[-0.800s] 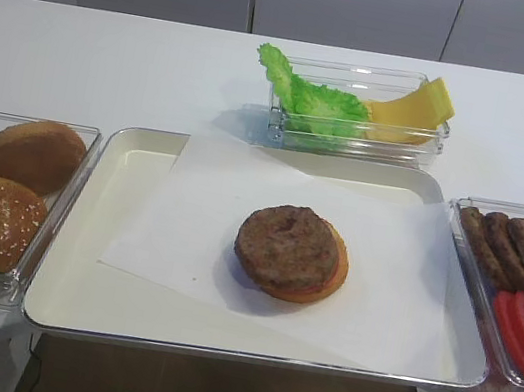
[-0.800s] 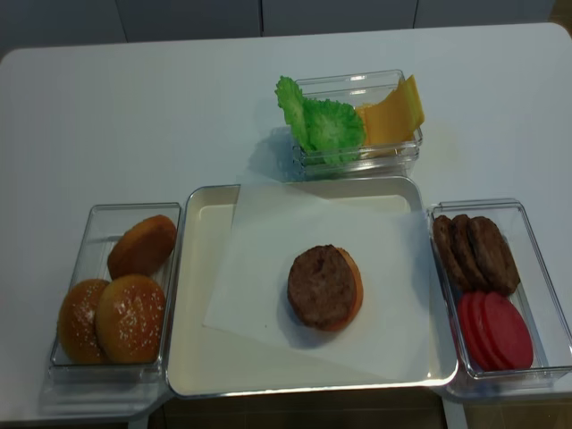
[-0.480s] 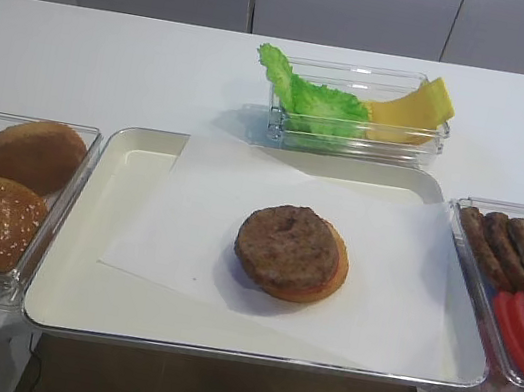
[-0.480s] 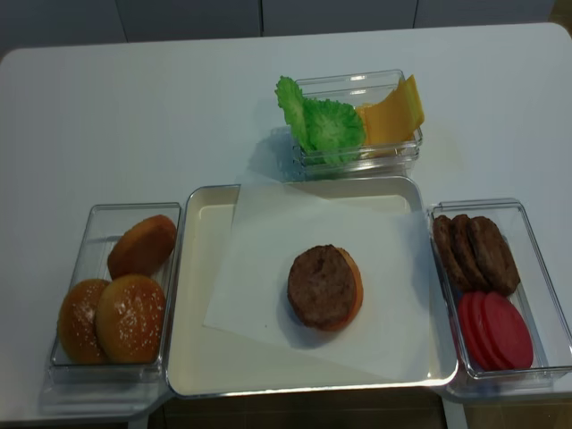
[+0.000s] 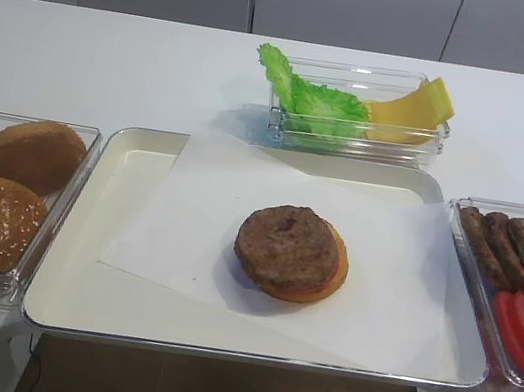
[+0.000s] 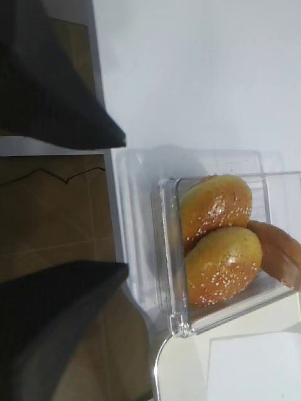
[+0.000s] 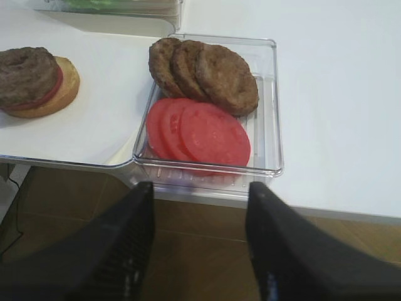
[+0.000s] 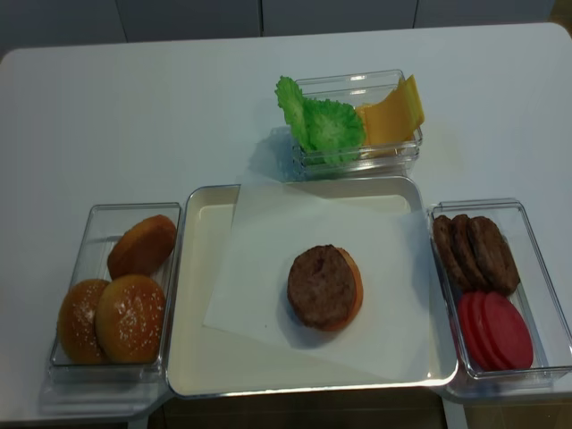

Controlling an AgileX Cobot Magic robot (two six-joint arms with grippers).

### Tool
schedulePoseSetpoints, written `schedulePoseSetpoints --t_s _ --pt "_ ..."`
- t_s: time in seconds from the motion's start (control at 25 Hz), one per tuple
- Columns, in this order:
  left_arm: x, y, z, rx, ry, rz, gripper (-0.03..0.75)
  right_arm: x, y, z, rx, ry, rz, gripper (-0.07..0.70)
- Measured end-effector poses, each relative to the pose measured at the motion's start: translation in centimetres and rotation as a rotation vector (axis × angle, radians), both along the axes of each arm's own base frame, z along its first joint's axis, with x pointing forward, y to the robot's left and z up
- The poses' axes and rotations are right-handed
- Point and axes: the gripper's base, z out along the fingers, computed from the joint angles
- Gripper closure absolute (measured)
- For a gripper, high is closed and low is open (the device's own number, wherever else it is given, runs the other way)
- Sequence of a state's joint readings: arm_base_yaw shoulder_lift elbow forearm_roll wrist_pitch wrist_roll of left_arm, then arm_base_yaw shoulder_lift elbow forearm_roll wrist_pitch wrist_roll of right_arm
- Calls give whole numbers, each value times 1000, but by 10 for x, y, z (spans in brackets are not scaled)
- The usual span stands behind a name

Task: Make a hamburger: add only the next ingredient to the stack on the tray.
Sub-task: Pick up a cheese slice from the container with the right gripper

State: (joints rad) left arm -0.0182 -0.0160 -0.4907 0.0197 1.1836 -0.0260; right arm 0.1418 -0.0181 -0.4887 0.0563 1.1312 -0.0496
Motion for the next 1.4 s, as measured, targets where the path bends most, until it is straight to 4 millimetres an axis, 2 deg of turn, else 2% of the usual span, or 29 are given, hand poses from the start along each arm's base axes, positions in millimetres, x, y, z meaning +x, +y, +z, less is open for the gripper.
schedulePoseSetpoints --t_s 0.68,0.96,1.16,1.4 --pt "0 0 0 0 0 0 296 0 0 0 -1 0 -1 258" --pt "0 0 0 0 0 0 296 1 2 12 80 -84 -14 197" --pt "0 0 0 0 0 0 296 19 5 28 122 -84 -27 192" --pt "0 0 0 0 0 0 296 55 11 44 155 -55 -35 191"
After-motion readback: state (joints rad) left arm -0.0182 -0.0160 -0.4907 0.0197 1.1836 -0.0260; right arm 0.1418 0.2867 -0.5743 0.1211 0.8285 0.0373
